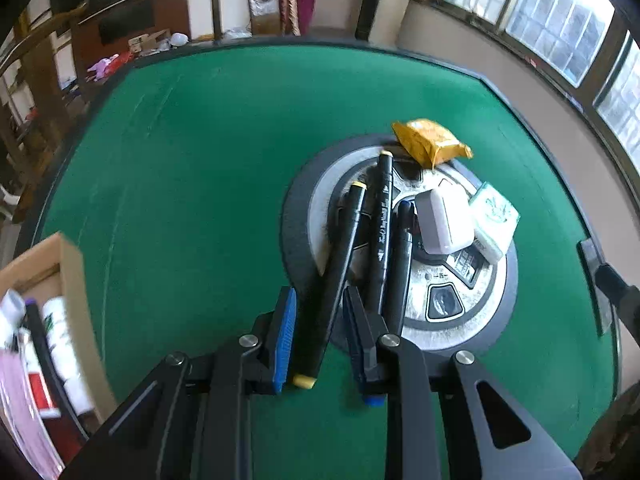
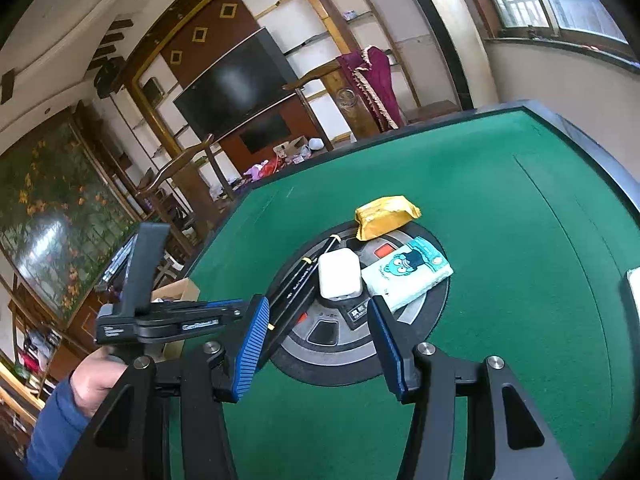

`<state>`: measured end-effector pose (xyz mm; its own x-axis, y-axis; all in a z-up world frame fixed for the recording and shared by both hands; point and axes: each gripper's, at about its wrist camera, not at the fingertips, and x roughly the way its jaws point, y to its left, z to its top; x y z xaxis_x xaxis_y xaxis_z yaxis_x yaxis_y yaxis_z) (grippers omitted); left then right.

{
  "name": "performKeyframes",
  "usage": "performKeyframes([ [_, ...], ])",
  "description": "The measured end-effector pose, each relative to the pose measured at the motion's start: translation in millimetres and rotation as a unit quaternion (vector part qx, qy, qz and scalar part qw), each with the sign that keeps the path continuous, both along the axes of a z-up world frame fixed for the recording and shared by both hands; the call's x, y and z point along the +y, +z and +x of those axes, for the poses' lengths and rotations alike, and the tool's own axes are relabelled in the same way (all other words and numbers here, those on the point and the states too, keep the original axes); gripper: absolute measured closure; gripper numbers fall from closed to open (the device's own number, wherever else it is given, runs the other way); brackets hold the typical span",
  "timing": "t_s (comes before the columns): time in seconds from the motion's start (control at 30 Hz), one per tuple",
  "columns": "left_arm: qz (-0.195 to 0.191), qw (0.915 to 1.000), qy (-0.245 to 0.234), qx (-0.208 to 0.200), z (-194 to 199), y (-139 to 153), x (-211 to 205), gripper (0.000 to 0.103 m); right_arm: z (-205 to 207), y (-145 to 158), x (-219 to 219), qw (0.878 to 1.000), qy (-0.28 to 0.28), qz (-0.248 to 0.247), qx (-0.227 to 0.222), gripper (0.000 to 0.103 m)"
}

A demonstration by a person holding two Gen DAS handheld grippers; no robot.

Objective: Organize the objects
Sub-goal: 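Grasp a black marker with the left gripper while the right grasps the blue cartoon tissue pack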

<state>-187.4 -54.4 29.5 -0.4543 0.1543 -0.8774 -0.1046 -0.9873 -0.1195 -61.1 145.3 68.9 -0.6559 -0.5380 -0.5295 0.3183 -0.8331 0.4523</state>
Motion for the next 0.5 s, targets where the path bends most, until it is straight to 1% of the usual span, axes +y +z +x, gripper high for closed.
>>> performKeyframes([
  [0.1, -0.015, 0.9999, -0.008, -0.005, -12.3, -7.9, 13.3, 0.08, -0.8, -1.1, 0.7, 1.0, -0.004, 0.002, -0.002, 0.047],
  [0.2, -0.033, 0.9994, -0.002, -0.007, -24.4, -17.7, 19.6, 0.08, -3.1, -2.5, 3.8, 1.0, -0.012, 0.005, -0.004, 0.047],
  [0.27, -0.046, 0.9988, 0.019, 0.003, -23.4, -23.2, 16.5, 0.088, -7.7, -3.5, 10.2, 1.0, -0.022, 0.004, -0.006, 0.047],
  [0.3, -0.051, 0.9984, 0.026, 0.004, -21.3, -24.7, 15.5, 0.089, -13.0, -4.2, 15.0, 1.0, -0.028, 0.003, -0.009, 0.047],
  [0.37, -0.03, 0.9986, 0.045, 0.001, -3.3, -25.7, 5.5, 0.089, -30.3, -5.8, 21.3, 0.999, -0.028, 0.01, -0.022, 0.046],
  [0.4, -0.024, 0.9983, 0.052, 0.003, 6.8, -26.3, 1.7, 0.089, -45.6, -8.3, 25.4, 0.999, -0.028, 0.017, -0.036, 0.044],
  [0.47, -0.039, 0.9973, 0.059, 0.019, 34.8, -27.7, 0.8, 0.089, -73.9, -17.4, 29.2, 0.997, -0.021, 0.022, -0.065, 0.044],
  [0.5, -0.036, 0.9971, 0.062, 0.024, 43.5, -27.9, 0.1, 0.089, -84.2, -21.6, 29.1, 0.997, -0.019, 0.024, -0.075, 0.044],
])
